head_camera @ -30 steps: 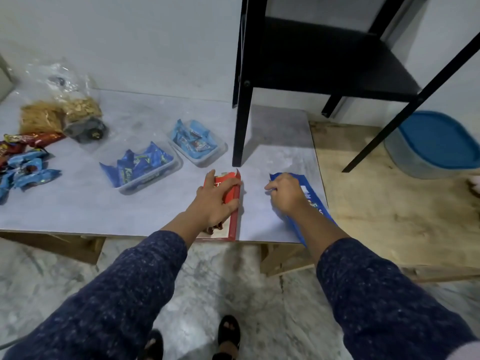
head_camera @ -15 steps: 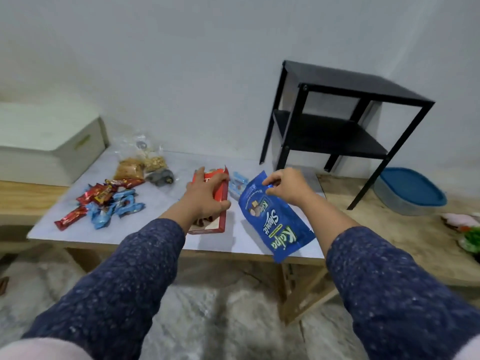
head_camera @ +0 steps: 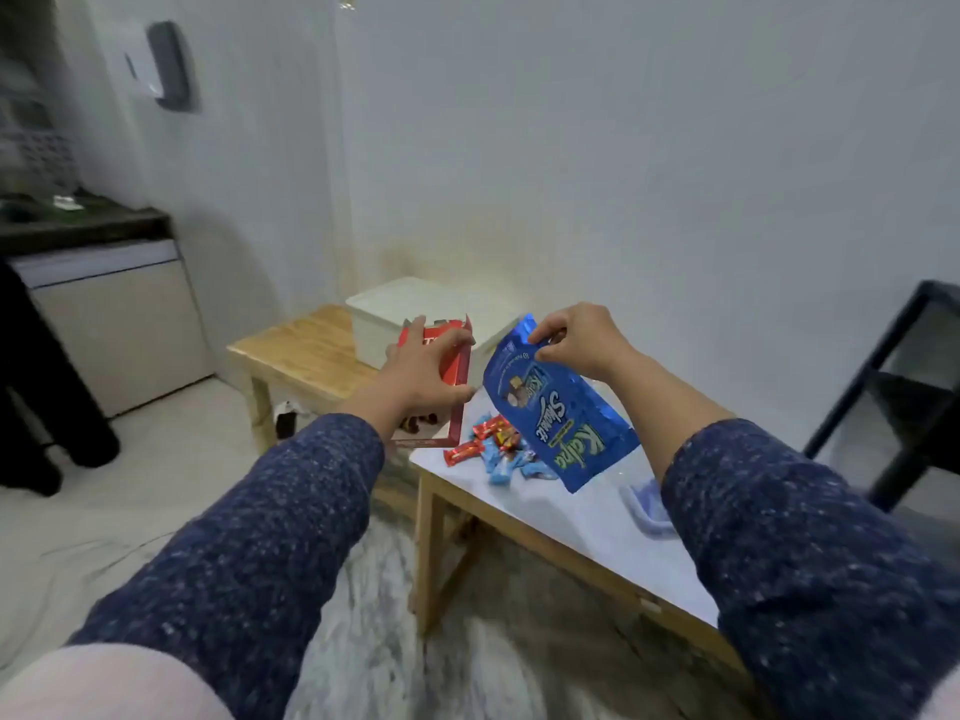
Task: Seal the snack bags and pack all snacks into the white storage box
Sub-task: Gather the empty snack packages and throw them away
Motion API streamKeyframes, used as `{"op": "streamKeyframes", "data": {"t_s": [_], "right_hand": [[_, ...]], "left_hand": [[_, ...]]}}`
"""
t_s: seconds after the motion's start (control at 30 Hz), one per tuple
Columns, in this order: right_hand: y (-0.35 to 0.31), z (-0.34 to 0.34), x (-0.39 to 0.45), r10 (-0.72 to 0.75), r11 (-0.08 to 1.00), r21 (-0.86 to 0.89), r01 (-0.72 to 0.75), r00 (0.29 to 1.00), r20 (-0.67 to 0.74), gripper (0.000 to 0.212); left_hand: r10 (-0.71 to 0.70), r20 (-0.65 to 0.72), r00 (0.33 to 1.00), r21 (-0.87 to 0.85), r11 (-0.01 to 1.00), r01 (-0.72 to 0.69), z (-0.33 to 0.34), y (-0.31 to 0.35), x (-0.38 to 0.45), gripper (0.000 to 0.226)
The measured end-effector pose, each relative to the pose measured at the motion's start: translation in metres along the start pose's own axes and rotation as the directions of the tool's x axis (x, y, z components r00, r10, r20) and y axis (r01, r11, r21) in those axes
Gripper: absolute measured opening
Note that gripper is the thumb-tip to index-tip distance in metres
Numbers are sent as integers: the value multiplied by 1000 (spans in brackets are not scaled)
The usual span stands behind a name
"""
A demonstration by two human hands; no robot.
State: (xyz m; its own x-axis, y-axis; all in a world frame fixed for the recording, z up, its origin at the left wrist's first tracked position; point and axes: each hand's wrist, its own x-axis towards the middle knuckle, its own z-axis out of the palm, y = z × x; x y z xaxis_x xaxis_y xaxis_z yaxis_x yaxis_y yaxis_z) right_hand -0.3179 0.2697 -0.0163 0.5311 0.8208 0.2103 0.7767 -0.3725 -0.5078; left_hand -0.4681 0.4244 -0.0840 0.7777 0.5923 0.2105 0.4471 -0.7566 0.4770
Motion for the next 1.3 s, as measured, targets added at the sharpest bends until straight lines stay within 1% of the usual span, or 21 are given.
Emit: {"op": "streamKeyframes", "data": {"t_s": [0.07, 0.13, 0.23, 0.3, 0.4, 0.5, 0.6, 0.67, 0.8, 0.87, 0.93, 1.03, 1.13, 1.23, 1.3], "right_hand": [[-36, 33, 30, -79, 997, 27, 77, 995, 66, 20], [-72, 69, 59, -155, 987, 60, 149, 980, 127, 19], [-127, 124, 102, -281, 959, 106, 264, 937, 209, 19], [-164, 161, 130, -368, 929, 141, 342, 892, 261, 20], [-223, 215, 167, -482, 876, 201, 438, 807, 342, 20], [-280, 268, 195, -569, 822, 258, 508, 697, 436, 20], [-336, 325, 206, -676, 726, 313, 613, 548, 493, 20], [-369, 363, 198, -734, 651, 355, 671, 436, 521, 20], [-424, 427, 163, -779, 520, 409, 750, 219, 588, 21], [-452, 455, 145, -777, 483, 450, 751, 131, 615, 22], [-481, 483, 124, -775, 452, 488, 747, 59, 629, 21], [-522, 524, 92, -771, 427, 530, 732, -11, 637, 21], [-558, 565, 63, -768, 393, 564, 726, -78, 636, 21], [-581, 607, 37, -773, 365, 581, 727, -112, 625, 20], [-590, 644, 16, -756, 361, 587, 724, -141, 639, 20]], "left_hand": [[-89, -34, 995, 7, 996, 90, -23, -48, -11, 66], [-203, -70, 977, 21, 979, 205, -45, -95, -24, 67], [-347, -137, 928, 38, 934, 355, -75, -160, -44, 66], [-432, -179, 884, 78, 890, 450, -94, -200, -54, 66], [-568, -248, 785, 78, 796, 601, -122, -257, -70, 69], [-685, -264, 679, 49, 693, 719, -148, -306, -97, 70], [-795, -322, 514, -45, 555, 830, -162, -341, -134, 67], [-850, -332, 410, -99, 463, 881, -162, -358, -165, 66], [-922, -317, 223, -192, 292, 937, -157, -388, -234, 68], [-930, -338, 145, -231, 231, 945, -160, -401, -266, 68], [-935, -345, 83, -247, 176, 953, -163, -418, -297, 69], [-948, -318, -4, -332, 108, 937, -169, -447, -340, 71], [-954, -295, -59, -397, 66, 915, -169, -481, -374, 73], [-959, -257, -119, -476, 18, 879, -157, -512, -399, 75], [-960, -211, -185, -559, -36, 828, -138, -535, -417, 77]]}}
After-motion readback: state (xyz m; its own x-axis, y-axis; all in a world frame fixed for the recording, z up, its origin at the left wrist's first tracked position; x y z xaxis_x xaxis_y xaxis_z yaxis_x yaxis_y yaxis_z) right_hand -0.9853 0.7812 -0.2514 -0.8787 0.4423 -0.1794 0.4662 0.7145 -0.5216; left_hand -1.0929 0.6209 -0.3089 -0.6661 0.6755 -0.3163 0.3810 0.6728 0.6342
